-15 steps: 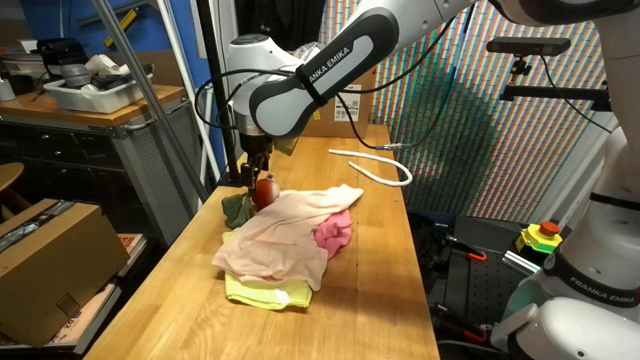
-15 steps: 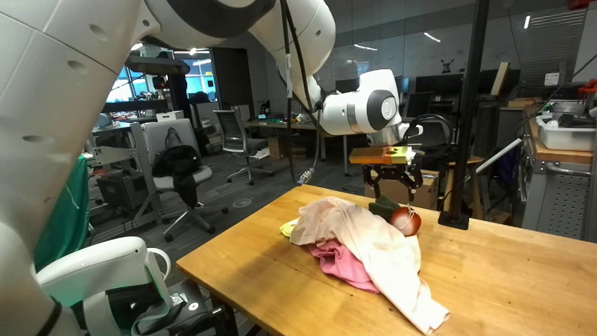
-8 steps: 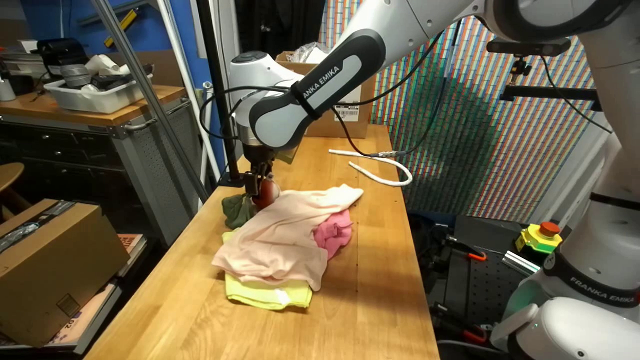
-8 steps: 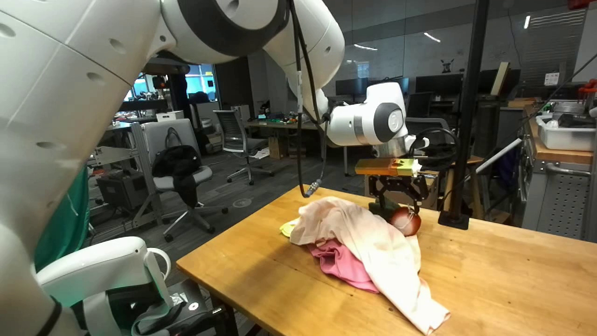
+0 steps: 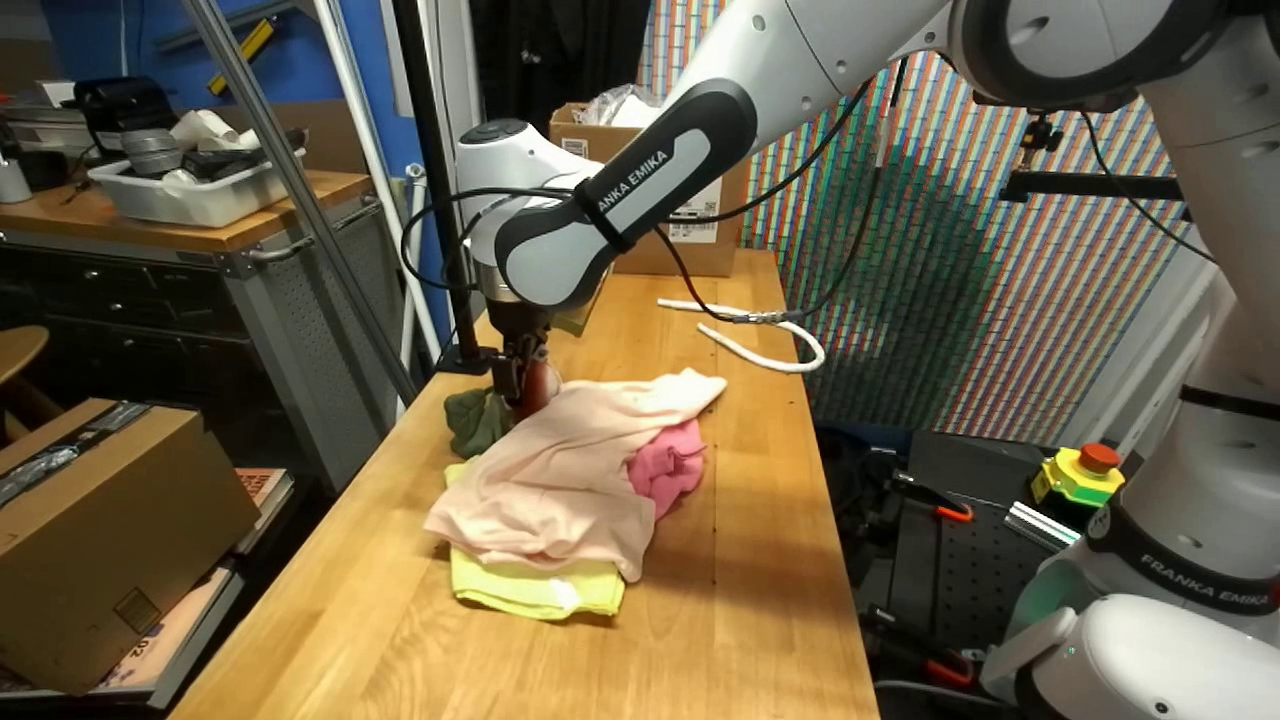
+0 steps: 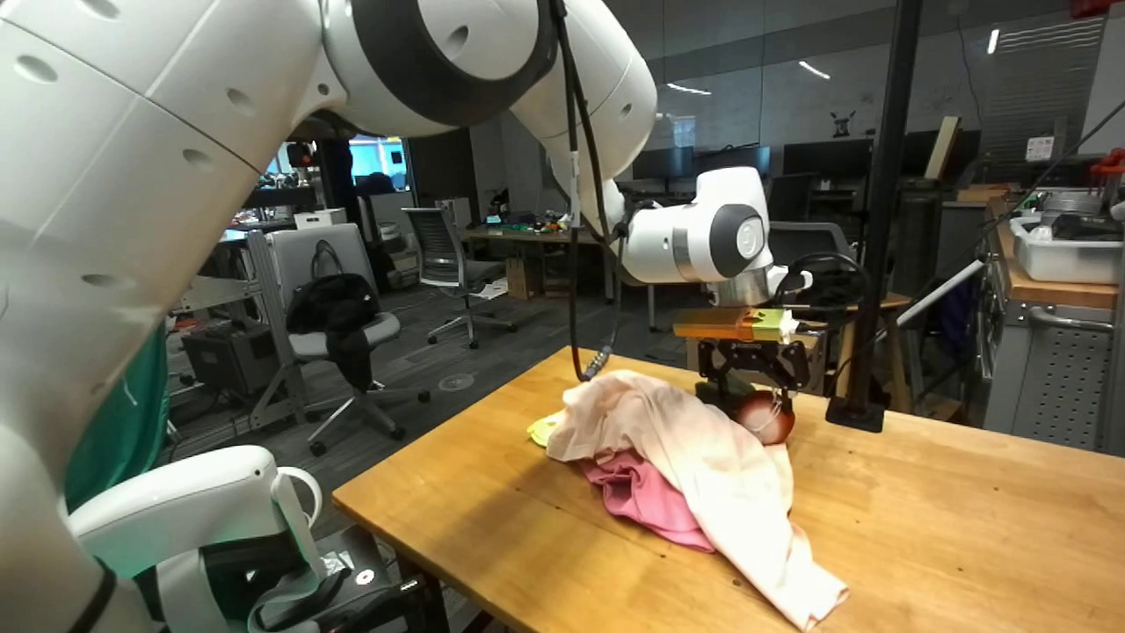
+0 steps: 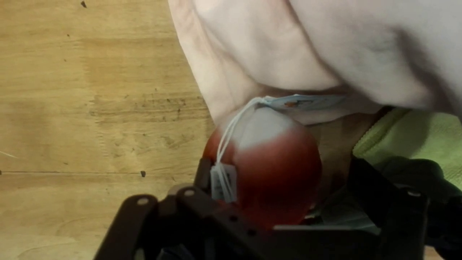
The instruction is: Move the white rope and radish to the right, move the peach shirt forwards, move the yellow towel and pink shirt to the left
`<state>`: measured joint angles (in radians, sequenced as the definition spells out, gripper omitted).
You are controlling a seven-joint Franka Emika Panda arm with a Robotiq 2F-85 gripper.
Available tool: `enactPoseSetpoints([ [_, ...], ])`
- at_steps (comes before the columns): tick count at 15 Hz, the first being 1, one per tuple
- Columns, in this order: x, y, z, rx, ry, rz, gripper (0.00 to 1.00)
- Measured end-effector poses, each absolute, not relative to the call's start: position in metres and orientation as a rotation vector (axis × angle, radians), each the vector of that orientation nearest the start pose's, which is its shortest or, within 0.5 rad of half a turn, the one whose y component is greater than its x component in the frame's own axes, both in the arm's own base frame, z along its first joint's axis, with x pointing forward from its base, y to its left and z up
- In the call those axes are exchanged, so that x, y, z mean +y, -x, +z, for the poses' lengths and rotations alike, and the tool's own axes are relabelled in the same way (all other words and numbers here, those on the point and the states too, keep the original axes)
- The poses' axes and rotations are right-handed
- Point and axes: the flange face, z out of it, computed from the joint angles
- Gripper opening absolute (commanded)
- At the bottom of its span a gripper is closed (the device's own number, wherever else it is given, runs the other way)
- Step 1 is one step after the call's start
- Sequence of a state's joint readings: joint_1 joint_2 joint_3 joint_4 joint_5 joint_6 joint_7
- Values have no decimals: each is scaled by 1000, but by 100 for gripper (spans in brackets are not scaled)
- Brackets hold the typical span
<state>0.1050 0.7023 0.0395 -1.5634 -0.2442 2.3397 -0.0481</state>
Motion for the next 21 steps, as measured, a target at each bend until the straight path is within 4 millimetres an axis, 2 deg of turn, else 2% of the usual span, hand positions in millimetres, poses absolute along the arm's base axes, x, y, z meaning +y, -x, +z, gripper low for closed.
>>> enactPoseSetpoints([
  [6, 93, -707, 243, -562, 3248, -128, 18],
  [9, 92, -707, 244, -564, 3253, -131, 1],
  [17, 82, -710, 250, -545, 3278, -149, 2],
  [21, 74, -720, 278, -536, 3334, -238, 2],
])
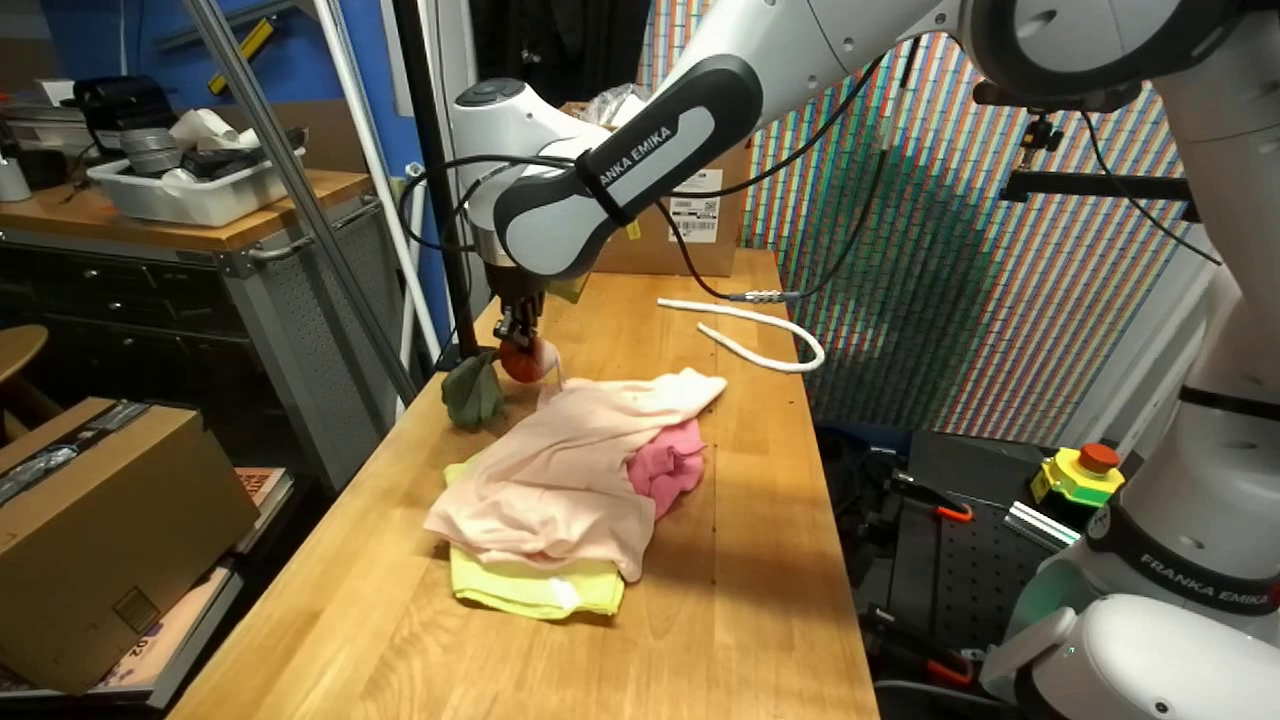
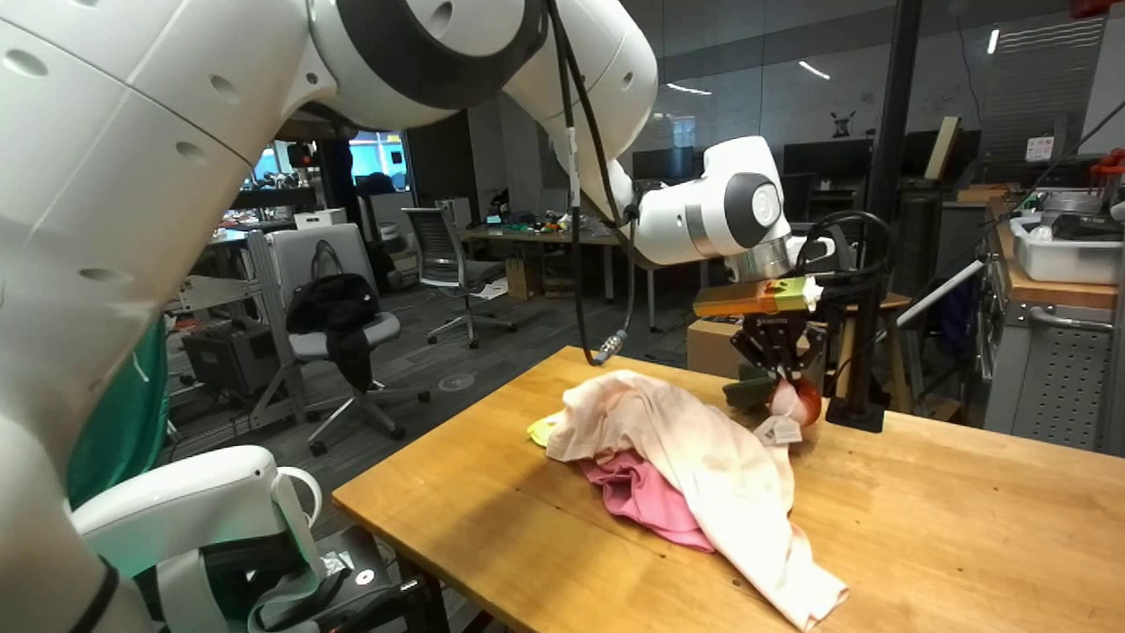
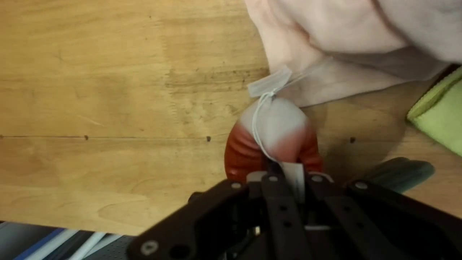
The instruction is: Move the white rope and radish to the right, move the peach shirt forwards, move the yellow towel and pink shirt to the left
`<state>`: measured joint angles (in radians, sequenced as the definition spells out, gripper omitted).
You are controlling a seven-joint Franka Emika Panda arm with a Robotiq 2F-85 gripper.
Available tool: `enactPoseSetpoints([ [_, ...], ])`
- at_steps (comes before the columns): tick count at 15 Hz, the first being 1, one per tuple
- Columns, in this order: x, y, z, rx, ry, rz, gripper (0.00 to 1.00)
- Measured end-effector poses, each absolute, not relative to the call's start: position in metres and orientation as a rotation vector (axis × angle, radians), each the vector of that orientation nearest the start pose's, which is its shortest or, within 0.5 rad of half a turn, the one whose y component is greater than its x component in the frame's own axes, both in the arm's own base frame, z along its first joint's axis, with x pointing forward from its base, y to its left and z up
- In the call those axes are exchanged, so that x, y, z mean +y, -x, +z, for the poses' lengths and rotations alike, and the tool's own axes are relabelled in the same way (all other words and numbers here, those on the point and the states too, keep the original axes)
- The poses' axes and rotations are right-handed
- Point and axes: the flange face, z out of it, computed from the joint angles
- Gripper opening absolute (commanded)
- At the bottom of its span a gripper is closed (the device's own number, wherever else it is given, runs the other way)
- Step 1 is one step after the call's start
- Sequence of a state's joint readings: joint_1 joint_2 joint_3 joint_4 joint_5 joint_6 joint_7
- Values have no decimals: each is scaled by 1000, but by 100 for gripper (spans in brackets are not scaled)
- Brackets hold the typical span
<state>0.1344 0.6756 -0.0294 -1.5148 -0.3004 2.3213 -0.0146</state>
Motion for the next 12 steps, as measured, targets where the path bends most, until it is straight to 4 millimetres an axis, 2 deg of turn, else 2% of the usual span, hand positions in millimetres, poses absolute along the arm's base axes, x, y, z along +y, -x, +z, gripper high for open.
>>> enactPoseSetpoints([
  [4, 64, -736, 316, -492, 3411, -372, 2],
  [8, 46, -748, 348, -394, 3469, -433, 2],
  [12, 33, -755, 369, -319, 3523, -464, 2],
])
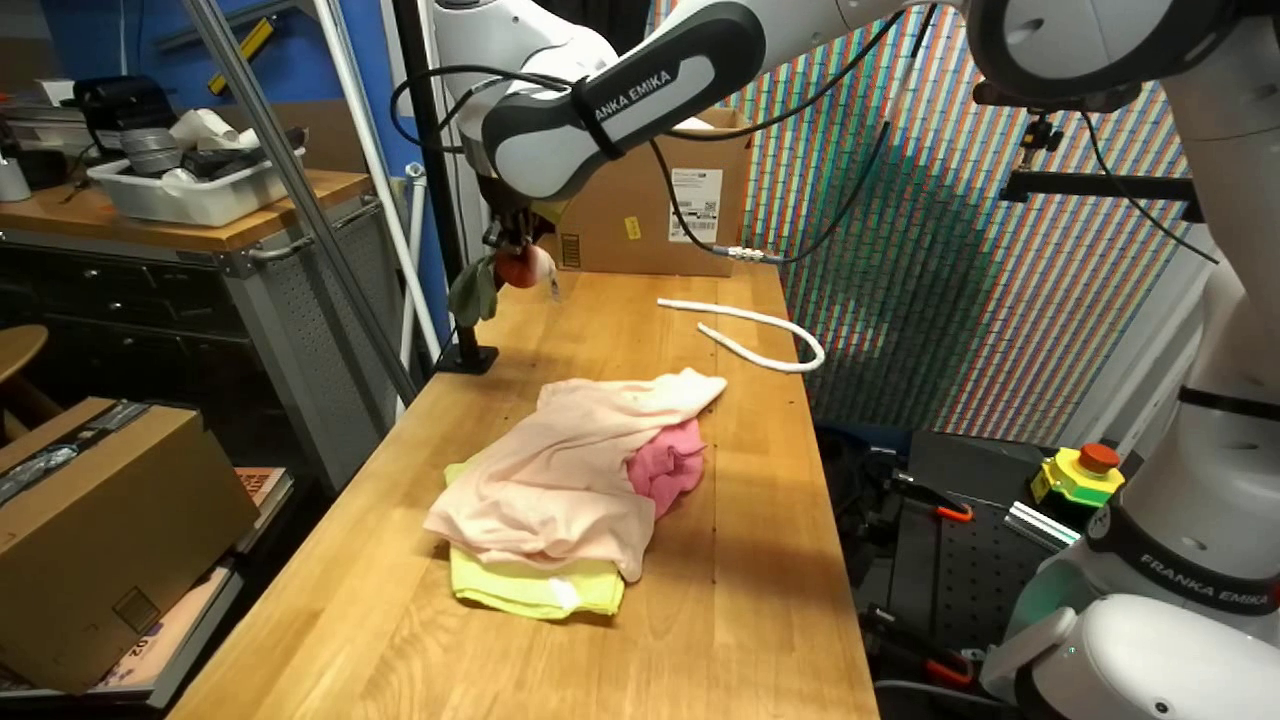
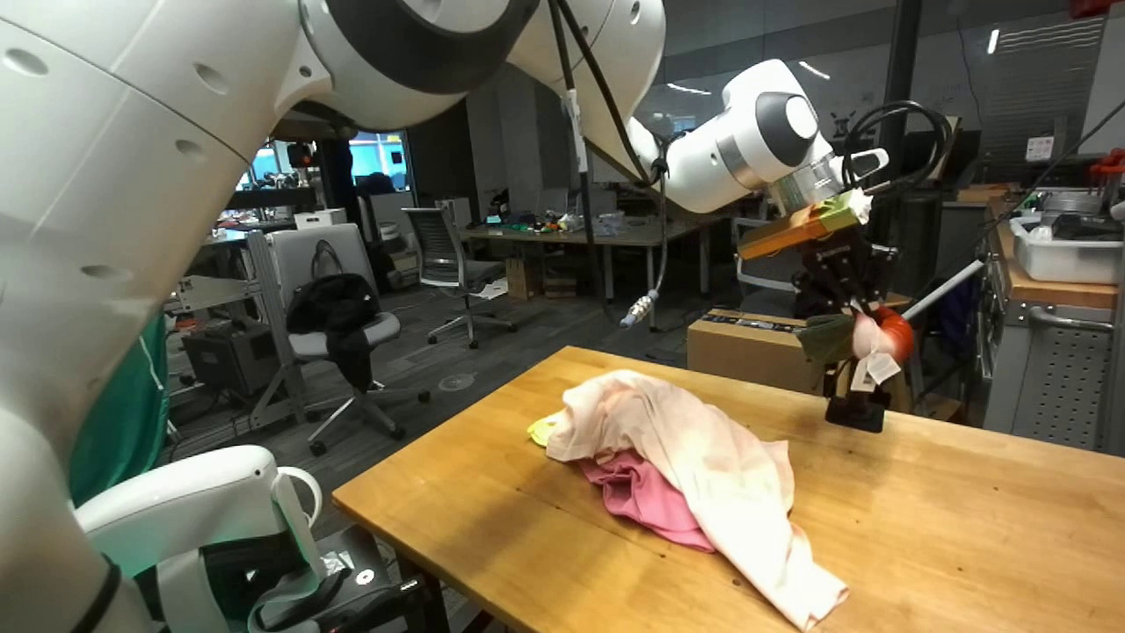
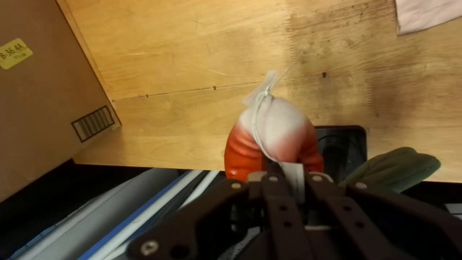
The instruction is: Move the white rope and radish to the right, move the peach shirt forwards, move the yellow towel and pink shirt to the left
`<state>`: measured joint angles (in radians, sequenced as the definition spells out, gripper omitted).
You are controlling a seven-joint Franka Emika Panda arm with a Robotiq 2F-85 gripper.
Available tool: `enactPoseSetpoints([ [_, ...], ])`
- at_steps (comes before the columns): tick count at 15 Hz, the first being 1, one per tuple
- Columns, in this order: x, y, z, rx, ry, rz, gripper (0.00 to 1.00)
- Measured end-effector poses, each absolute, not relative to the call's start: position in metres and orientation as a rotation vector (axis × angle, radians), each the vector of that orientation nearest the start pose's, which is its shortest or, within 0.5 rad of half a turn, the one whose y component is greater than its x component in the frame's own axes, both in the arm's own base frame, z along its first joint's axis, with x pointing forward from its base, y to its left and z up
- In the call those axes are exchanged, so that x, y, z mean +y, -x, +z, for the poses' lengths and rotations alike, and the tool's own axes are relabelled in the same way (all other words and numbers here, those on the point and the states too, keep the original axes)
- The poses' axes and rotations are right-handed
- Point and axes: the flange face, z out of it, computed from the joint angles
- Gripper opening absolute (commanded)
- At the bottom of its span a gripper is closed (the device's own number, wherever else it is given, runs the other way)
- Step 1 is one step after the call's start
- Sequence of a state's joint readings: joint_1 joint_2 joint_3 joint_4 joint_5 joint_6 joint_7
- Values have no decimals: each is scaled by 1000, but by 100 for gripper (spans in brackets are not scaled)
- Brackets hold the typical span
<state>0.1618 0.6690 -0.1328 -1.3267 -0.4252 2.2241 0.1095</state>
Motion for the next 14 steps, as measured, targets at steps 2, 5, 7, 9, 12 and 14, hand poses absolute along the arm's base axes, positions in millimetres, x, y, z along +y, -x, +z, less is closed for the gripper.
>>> enactPoseSetpoints([
  [2, 26, -759, 375, -268, 3547, -480, 2],
  [5, 10, -765, 382, -164, 3582, -507, 2],
  [7, -4, -770, 384, -86, 3598, -521, 2],
  [9, -20, -774, 386, -11, 3613, -532, 2],
  [12, -42, -778, 387, 86, 3628, -552, 2],
  [14, -56, -782, 389, 142, 3631, -573, 2],
])
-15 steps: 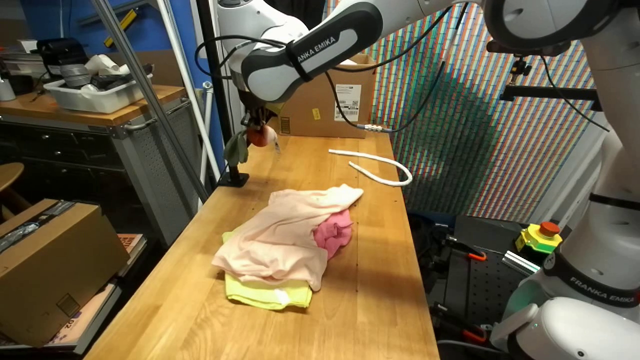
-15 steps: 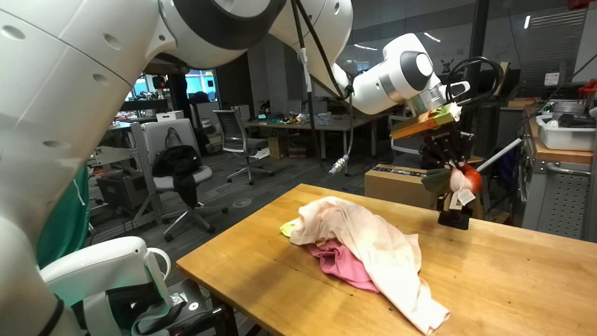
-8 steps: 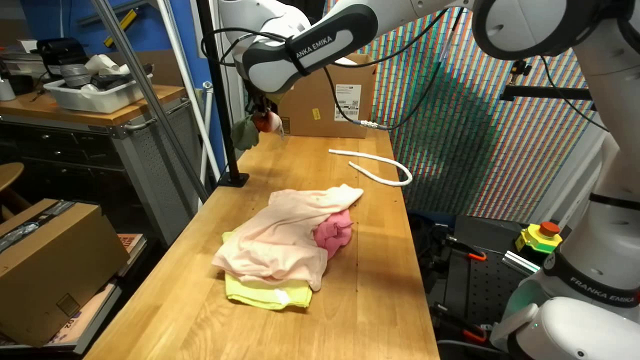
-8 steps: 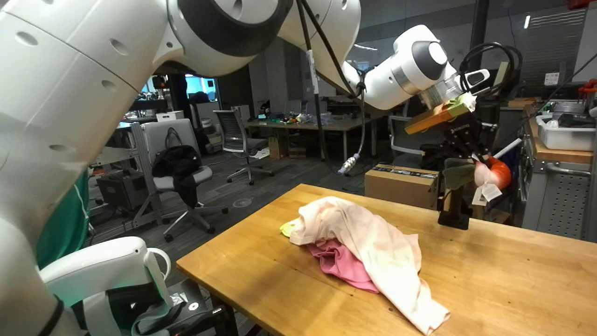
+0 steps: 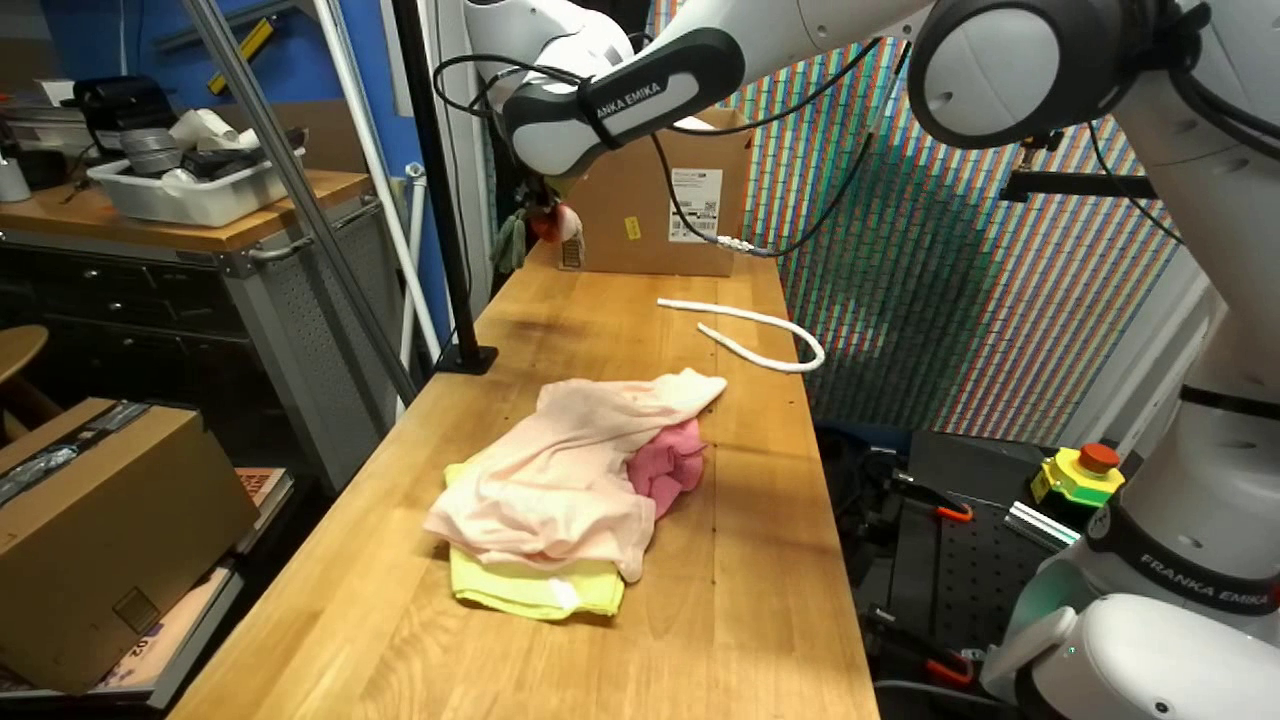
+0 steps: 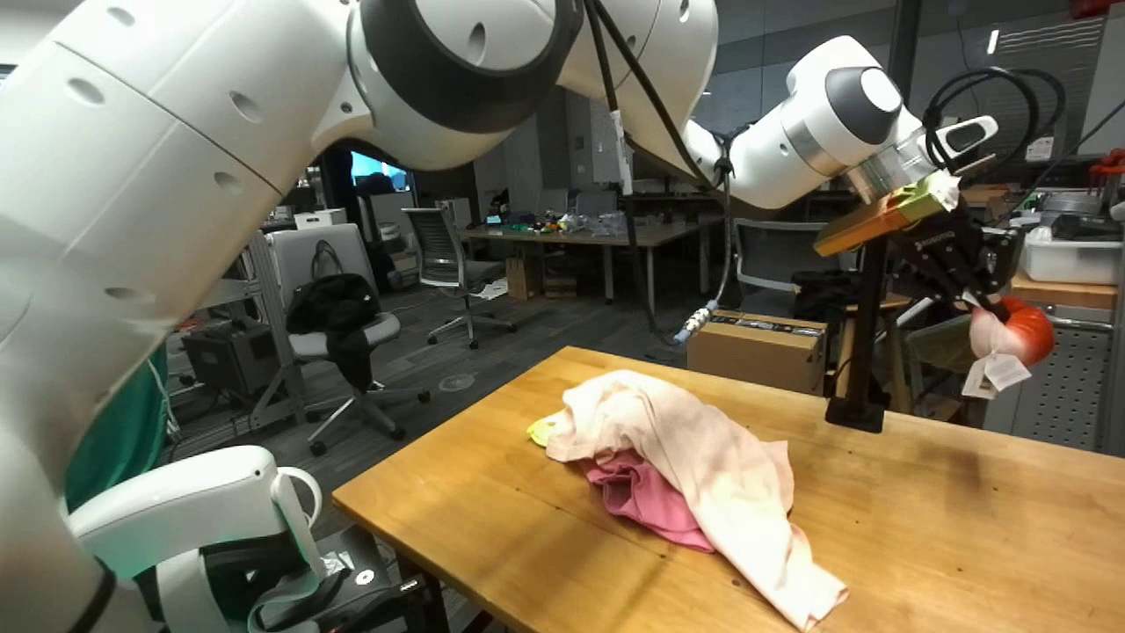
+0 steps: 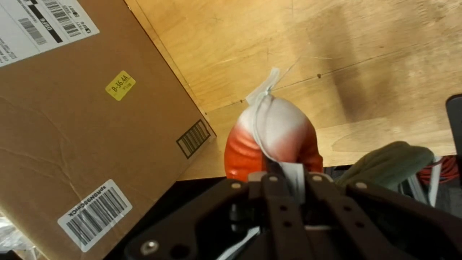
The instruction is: Move the white rope and radish to the right, move the peach shirt forwards, move the yellow towel and pink shirt to the left
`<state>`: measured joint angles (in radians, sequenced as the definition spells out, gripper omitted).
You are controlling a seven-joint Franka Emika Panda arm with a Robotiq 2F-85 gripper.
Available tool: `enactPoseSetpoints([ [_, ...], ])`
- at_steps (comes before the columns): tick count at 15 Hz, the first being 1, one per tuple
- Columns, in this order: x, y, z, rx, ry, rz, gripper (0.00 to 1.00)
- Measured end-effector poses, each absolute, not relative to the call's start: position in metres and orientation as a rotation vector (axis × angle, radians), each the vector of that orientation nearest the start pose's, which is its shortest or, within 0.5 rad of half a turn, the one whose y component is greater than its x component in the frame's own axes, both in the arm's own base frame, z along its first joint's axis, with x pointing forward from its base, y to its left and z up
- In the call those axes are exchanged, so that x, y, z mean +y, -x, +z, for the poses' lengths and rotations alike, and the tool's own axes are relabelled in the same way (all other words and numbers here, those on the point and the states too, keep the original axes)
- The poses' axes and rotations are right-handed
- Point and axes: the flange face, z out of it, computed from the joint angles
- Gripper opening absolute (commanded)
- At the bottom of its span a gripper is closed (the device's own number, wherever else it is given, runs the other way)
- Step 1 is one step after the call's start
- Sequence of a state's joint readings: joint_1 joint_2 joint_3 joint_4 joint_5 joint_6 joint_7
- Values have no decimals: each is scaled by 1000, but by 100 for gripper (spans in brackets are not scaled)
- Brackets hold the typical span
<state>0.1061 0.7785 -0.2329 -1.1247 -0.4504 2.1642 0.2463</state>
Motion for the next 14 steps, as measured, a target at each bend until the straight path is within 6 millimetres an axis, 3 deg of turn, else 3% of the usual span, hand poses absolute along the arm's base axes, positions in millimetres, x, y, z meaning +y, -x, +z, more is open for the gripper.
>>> enactPoseSetpoints([
  [9, -117, -800, 388, -302, -2592, 463, 2],
  [14, -133, -810, 376, -400, -2675, 503, 2],
])
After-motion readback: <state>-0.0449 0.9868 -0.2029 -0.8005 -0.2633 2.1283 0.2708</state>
